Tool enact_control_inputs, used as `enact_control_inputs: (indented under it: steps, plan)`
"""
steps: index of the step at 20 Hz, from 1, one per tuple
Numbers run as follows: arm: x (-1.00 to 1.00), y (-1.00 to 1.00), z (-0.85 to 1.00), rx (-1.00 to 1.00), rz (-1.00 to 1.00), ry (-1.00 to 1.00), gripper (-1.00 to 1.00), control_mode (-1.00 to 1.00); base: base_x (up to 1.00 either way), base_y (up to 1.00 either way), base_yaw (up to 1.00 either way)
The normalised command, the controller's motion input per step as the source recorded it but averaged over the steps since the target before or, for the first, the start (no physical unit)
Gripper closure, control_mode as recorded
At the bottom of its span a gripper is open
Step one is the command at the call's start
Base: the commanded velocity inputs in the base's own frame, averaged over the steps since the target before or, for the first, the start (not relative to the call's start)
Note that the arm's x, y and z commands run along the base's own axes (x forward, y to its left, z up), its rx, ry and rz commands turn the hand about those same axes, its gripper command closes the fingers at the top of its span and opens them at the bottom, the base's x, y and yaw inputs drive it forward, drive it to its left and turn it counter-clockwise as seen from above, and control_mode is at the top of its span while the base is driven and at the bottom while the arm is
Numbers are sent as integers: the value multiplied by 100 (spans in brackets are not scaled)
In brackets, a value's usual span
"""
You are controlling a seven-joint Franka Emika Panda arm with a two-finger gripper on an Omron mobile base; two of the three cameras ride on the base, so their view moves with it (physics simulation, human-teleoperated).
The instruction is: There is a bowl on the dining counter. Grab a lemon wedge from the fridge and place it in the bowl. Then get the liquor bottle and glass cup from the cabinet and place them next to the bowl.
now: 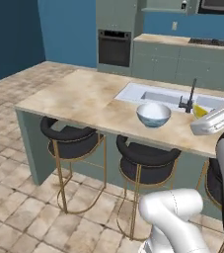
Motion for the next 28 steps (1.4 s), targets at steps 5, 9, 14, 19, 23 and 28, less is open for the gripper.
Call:
enact_control_inputs:
  steps: [5,9,14,19,23,28]
  plan:
    - [0,0,0,0,0,0,100,100,73,63,-50]
    - [0,0,0,0,0,0,100,100,66,38,-50]
    - [0,0,0,0,0,0,100,100,62,0,-45]
    - [0,0,0,0,0,0,100,100,62,0,-42]
    - [0,0,0,0,0,0,100,100,66,10,-35]
    - [16,7,-4,0,-2,3,100,-100,56,35,-13]
